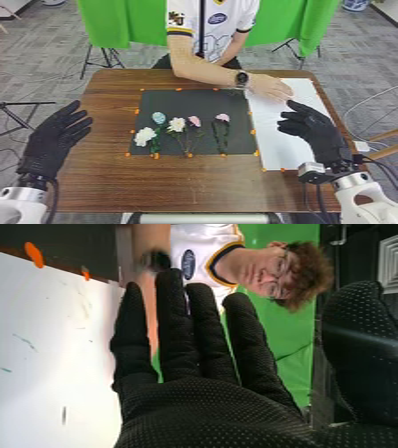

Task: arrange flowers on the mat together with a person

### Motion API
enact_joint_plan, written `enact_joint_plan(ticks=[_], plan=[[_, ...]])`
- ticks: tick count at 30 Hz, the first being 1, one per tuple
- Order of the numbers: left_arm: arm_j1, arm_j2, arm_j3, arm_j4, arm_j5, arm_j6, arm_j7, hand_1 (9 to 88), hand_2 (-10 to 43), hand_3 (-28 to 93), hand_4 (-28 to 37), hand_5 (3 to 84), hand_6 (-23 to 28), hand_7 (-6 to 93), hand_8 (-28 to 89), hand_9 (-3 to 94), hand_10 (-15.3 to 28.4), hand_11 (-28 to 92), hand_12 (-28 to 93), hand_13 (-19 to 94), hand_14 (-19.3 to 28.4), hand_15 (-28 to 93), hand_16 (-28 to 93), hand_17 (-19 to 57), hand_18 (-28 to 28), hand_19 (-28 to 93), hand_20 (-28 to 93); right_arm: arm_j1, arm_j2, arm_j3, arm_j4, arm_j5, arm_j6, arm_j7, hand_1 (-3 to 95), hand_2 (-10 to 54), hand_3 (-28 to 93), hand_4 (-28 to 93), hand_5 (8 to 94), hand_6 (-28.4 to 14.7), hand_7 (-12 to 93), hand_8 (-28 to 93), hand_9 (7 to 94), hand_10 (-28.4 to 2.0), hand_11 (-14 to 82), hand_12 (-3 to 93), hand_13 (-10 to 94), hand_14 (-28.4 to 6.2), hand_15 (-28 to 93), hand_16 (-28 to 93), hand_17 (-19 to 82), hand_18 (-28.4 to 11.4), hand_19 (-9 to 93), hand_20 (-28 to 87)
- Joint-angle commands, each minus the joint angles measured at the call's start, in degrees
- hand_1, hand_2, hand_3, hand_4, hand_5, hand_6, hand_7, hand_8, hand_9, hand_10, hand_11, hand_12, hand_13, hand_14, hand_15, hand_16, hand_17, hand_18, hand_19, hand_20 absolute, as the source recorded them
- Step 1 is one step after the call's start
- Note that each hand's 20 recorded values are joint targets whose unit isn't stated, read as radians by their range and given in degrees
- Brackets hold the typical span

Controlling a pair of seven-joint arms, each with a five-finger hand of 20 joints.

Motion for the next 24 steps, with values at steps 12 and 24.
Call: enact_joint_plan(ticks=[12, 24], plan=[[0.66, -0.01, -0.33, -0.27, 0.16, -0.35, -0.57, 25.8, -1.4, 70, -25.0, 33.1, 4.5, 15.9, -8, 29.0, 12.5, 18, 20, 23, 15.3, 27, 4, -8.0, 23.0, 45, 12, 1.51, -0.55, -0.97, 0.23, -1.78, 1.16, -0.45, 19.2, -0.5, 84, -23, 38.2, -4.7, 14, -8, 41.9, -14.6, 13.9, 25.6, 38, -12.4, 30, 28, 12, -20.6, 49, 33], [-0.40, 1.16, -0.43, 0.04, -0.09, -0.40, -0.94, 25.8, -1.4, 70, -25.0, 33.2, 4.5, 15.9, -8, 29.0, 12.6, 18, 20, 23, 15.3, 27, 4, -8.0, 23.0, 45, 12, 1.89, 0.04, -0.51, 0.14, -1.78, 1.63, -1.32, 19.3, -0.6, 84, -23, 38.4, -4.6, 15, -8, 41.9, -14.6, 13.9, 25.5, 38, -12.4, 30, 28, 12, -20.6, 49, 33]])
